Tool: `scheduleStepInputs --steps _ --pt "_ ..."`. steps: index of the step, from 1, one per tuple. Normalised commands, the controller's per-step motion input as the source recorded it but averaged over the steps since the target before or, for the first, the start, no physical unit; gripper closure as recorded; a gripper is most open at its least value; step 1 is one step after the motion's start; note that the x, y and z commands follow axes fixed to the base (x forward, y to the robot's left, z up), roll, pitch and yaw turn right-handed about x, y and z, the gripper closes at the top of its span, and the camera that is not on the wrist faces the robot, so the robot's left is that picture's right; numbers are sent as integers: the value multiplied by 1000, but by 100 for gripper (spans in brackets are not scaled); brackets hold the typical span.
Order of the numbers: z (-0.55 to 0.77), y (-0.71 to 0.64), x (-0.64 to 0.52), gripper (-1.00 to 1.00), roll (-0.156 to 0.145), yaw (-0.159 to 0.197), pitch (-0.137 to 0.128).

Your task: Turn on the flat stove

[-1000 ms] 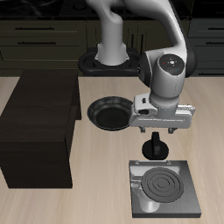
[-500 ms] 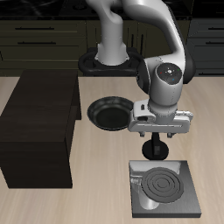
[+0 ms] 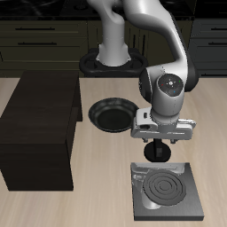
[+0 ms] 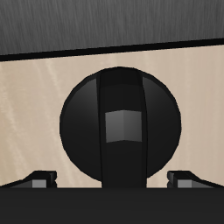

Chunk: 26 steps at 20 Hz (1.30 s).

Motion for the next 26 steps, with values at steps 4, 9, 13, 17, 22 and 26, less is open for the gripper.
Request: scheduleStepInputs --steps 4,9,13,17,22,26 --pt "-94 34 -52 -100 35 -31 21" --pt "-153 -32 -99 100 14 -40 30" --pt "-125 -199 -67 100 -27 -6 16" --pt "65 -145 -55 100 -8 -11 -18" --pt "188 -210 -46 100 -20 19 -37" --pt "186 -245 -4 100 -17 29 -29"
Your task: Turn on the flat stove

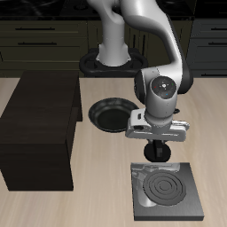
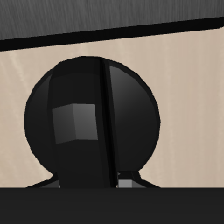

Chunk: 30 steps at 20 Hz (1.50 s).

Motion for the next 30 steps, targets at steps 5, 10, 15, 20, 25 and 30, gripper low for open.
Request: scheduleStepInputs --steps 5,10,15,20,25,30 --pt "226 -240 -3 100 -19 58 -41" --pt "233 -104 -28 100 -8 37 -24" --pt "299 -210 14 100 -25 68 -38" --pt "251 -220 18 100 -35 62 -30" --pt "235 -258 63 100 -35 28 -31" --pt "105 -70 19 100 -10 16 -19"
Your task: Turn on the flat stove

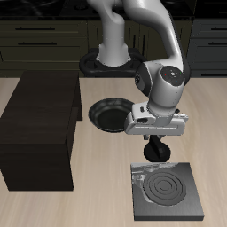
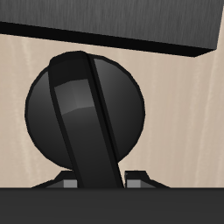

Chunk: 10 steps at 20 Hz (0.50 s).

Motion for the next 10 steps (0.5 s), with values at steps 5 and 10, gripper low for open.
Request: scheduleStepInputs --steps 5,10 --pt "146 -195 50 100 -29 29 -31" --pt "241 -207 73 100 -17 53 -35"
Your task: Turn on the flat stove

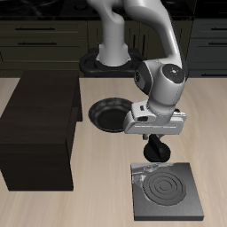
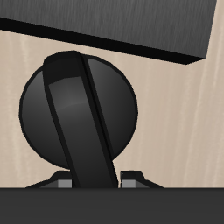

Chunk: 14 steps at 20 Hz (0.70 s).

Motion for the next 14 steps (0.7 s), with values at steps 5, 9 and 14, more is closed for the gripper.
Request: scheduleStepInputs --steps 5,9,14 --pt "330 -314 23 100 -28 37 -29" --pt "250 -109 -40 100 -4 48 -34" --pt "243 -118 -41 100 -3 38 -29"
